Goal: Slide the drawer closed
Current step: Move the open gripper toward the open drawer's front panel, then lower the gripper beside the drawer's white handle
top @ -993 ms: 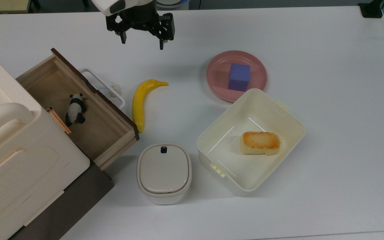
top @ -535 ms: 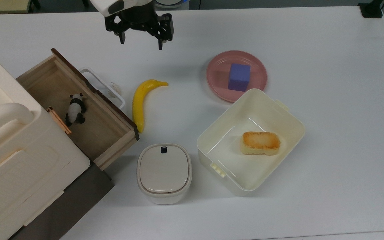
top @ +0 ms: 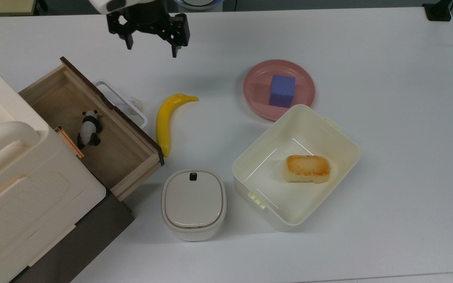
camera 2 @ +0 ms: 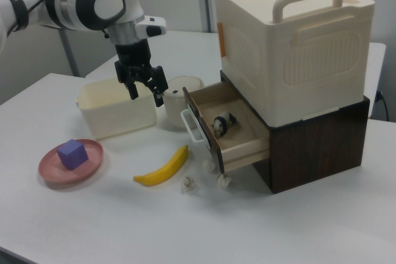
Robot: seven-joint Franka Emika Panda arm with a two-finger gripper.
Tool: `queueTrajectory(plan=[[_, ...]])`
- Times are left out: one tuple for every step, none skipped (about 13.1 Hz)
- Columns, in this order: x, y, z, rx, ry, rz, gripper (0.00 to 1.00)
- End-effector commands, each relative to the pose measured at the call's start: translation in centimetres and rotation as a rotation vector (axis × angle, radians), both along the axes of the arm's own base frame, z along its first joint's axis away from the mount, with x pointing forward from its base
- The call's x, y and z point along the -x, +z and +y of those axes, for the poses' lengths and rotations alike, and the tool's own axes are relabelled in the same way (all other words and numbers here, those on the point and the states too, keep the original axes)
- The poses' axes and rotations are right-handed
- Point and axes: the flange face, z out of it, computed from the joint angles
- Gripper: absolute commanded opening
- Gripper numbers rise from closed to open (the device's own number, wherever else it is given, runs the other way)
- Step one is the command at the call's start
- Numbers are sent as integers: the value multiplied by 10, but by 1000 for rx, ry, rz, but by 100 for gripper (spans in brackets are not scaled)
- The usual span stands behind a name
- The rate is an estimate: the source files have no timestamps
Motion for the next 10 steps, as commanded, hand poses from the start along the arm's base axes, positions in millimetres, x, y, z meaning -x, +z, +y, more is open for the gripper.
queueTrajectory(plan=[[-7,-5,-9,2,23,-4,100],[-9,-9,-10,3,22,-2,100],[-8,-10,-12,4,22,3,100],[-8,-11,-14,4,29,7,100],[-8,-15,-13,3,35,16,100],[-10,-22,-13,2,35,29,100],[-12,-24,-13,2,34,29,100],[-14,-29,-14,-6,32,35,100],[-14,-32,-16,-12,15,37,100],[-16,-32,-16,-21,2,28,82]])
